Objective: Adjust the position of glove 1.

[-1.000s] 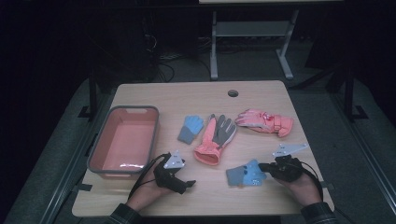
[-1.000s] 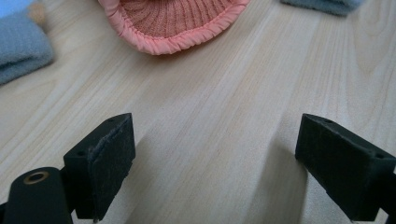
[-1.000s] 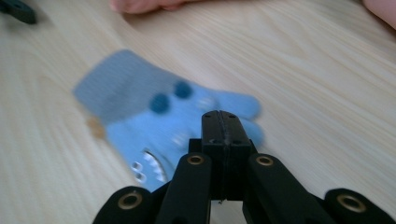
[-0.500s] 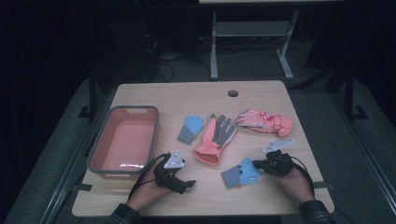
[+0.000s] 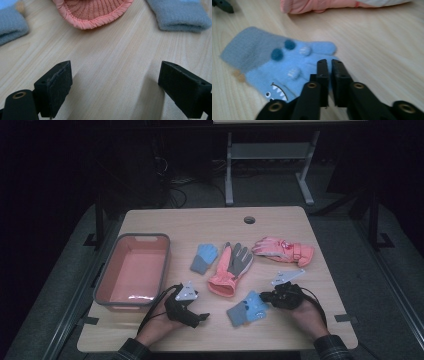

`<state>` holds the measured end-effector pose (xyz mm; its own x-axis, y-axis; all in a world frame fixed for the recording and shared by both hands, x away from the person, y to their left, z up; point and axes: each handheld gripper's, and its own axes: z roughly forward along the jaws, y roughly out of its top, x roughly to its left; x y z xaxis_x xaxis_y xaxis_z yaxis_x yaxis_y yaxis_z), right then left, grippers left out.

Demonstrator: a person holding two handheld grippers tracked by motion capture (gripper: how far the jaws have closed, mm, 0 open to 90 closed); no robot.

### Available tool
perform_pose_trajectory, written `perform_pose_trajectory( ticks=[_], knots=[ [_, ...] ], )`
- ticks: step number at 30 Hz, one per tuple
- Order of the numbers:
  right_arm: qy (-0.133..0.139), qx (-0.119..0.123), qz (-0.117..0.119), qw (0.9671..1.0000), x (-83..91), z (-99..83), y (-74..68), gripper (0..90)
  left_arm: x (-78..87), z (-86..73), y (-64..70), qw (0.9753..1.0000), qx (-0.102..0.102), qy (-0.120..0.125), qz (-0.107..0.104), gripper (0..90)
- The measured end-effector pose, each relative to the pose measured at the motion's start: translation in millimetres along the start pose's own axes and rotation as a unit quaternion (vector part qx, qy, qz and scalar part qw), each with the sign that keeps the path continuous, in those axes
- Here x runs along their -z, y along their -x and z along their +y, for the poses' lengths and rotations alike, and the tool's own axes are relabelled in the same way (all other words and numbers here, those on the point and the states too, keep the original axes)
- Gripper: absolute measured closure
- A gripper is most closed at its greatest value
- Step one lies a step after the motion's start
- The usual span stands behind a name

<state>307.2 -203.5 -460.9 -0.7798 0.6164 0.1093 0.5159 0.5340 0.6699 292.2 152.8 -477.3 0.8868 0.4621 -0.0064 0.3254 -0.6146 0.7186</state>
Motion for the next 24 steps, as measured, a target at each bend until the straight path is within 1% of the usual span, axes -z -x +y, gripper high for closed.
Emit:
perform_pose_trajectory(
  ticks=[2, 5, 6, 7, 8, 10, 12, 13, 14, 15, 16, 17, 19, 20, 22, 24],
  knots=[
    [0.006, -0.013, -0.011, 0.9998, 5.5, -3.5, 5.0, 70.8, -0.2, 0.3, 0.0, 1.0000, 0.002, -0.001, 0.002, 11.3],
    [0.018, -0.027, -0.027, 0.9991, 13.0, -9.6, 13.6, 57.7, -0.5, 0.5, 0.6, 1.0000, 0.004, -0.001, 0.005, 11.3],
    [0.022, -0.038, -0.035, 0.9984, 16.4, -12.7, 18.0, 54.3, -0.6, 0.6, 0.7, 1.0000, 0.005, 0.000, 0.006, 11.3],
    [0.025, -0.044, -0.039, 0.9979, 19.2, -15.4, 21.5, 48.8, -0.8, 0.8, 1.0, 1.0000, 0.006, 0.000, 0.006, 11.3],
    [0.028, -0.052, -0.050, 0.9970, 21.3, -18.1, 24.3, 43.7, -0.7, 1.1, 1.2, 1.0000, 0.007, -0.001, 0.007, 11.3],
    [0.028, -0.060, -0.067, 0.9955, 23.8, -23.0, 30.6, 36.0, -1.0, 1.6, 0.9, 1.0000, 0.005, -0.002, 0.008, 11.3],
    [0.034, -0.063, -0.088, 0.9936, 24.3, -27.2, 34.8, 28.2, -1.4, 1.9, 0.7, 1.0000, 0.003, -0.002, 0.008, 11.2],
    [0.035, -0.062, -0.093, 0.9931, 24.1, -28.2, 36.5, 25.6, -1.9, 2.6, 1.3, 0.9999, 0.007, -0.001, 0.008, 11.2],
    [0.033, -0.065, -0.103, 0.9920, 23.3, -30.0, 38.8, 23.9, -1.7, 3.5, 1.1, 0.9999, 0.005, -0.006, 0.008, 11.2],
    [0.030, -0.072, -0.106, 0.9913, 22.8, -31.1, 39.7, 22.2, -1.7, 4.4, 0.8, 0.9999, 0.003, -0.009, 0.006, 11.3],
    [0.032, -0.072, -0.106, 0.9912, 21.5, -32.2, 41.9, 20.7, -1.6, 5.4, 1.1, 0.9999, 0.004, -0.009, 0.003, 11.2],
    [0.028, -0.077, -0.108, 0.9908, 20.4, -33.3, 43.4, 19.4, -0.8, 6.6, 1.5, 1.0000, 0.005, -0.007, 0.001, 11.1],
    [0.025, -0.078, -0.114, 0.9902, 17.5, -35.3, 45.1, 17.2, 2.4, 10.1, 4.3, 1.0000, 0.006, 0.002, 0.004, 11.1],
    [0.027, -0.075, -0.121, 0.9895, 16.1, -36.0, 45.0, 15.2, 4.4, 12.4, 5.1, 0.9999, 0.010, 0.008, 0.003, 11.1],
    [0.031, -0.076, -0.123, 0.9890, 15.2, -36.7, 45.5, 14.3, 8.5, 16.5, 5.5, 0.9997, 0.019, 0.015, -0.003, 11.2],
    [0.035, -0.076, -0.123, 0.9888, 14.4, -37.3, 45.2, 13.5, 10.7, 22.1, 5.9, 0.9995, 0.026, 0.016, -0.004, 11.4]
  ],
)
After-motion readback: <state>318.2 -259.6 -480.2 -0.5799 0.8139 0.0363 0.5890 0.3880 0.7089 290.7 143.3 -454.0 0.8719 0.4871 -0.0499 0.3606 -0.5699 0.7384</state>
